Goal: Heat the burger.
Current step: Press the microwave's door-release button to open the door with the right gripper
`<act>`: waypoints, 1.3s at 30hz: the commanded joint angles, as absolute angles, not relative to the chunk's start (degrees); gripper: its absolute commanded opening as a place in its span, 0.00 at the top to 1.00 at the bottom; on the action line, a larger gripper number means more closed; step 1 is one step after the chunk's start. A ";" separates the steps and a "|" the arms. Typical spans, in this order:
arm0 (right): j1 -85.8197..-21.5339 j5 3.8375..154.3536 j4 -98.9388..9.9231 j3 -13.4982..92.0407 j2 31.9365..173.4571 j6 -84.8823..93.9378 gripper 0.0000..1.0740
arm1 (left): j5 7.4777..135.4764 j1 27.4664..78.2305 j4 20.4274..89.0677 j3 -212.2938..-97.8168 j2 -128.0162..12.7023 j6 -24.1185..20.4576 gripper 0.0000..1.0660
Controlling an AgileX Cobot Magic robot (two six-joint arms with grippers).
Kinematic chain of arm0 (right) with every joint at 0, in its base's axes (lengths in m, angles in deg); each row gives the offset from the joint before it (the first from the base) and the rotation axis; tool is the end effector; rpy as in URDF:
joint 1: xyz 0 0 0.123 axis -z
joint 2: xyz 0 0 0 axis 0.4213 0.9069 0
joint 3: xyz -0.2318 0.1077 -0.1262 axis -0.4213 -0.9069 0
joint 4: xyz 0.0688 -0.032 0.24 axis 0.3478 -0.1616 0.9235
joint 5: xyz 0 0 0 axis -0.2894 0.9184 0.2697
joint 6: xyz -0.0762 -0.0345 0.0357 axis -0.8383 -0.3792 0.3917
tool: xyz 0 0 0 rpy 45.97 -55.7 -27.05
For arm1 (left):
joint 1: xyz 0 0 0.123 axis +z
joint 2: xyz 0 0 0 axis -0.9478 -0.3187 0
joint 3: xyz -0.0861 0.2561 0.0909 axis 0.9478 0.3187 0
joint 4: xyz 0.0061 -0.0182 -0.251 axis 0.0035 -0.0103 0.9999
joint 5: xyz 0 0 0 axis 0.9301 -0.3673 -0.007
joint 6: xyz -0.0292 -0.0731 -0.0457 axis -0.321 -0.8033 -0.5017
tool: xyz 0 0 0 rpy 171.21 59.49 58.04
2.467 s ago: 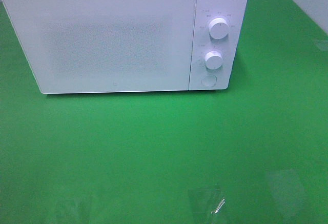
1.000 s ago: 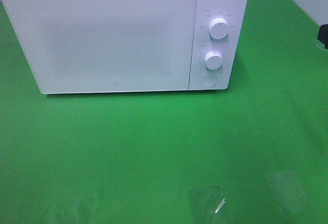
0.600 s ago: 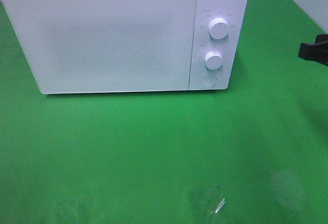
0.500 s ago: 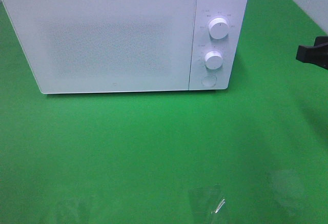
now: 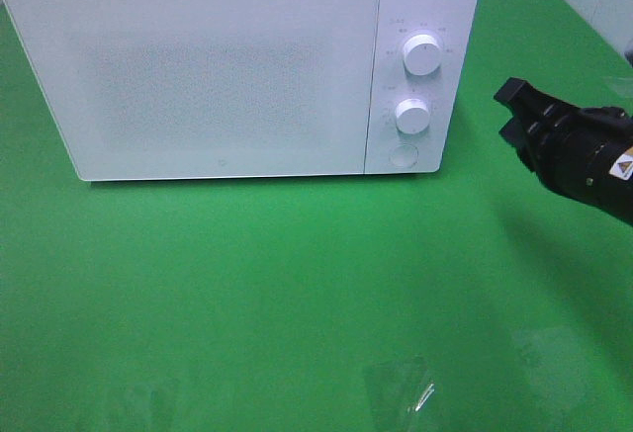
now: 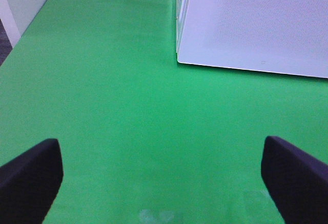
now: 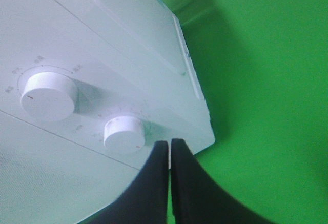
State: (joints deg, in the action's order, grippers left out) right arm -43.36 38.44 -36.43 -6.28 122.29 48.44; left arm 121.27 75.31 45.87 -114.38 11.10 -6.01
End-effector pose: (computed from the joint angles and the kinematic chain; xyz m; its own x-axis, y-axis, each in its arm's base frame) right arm 0.2462 0.0725 0.1704 -0.3592 0.6259 -0.6922 0.0440 0.7523 0.6574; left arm -0.0073 -0.0085 0.2818 -0.4362 -0.0853 -0.8958 -0.0136 0.9960 -0.0882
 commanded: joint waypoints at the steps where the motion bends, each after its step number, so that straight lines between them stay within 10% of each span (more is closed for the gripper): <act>1: -45.48 35.69 -35.23 -6.28 123.90 56.29 1.00 | 121.32 75.37 46.21 -114.38 11.96 -6.24 0.06; 20: -61.01 34.15 -16.43 -3.24 132.49 79.33 1.00 | 121.32 75.37 46.21 -114.38 11.96 -6.24 0.06; 39: -59.23 38.10 -11.22 8.27 141.94 77.84 1.00 | 121.32 75.37 46.21 -114.38 11.96 -6.24 0.06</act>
State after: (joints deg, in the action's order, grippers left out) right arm -59.58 37.87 -10.76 7.70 141.94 78.47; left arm 121.27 75.31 45.87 -114.38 11.10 -6.01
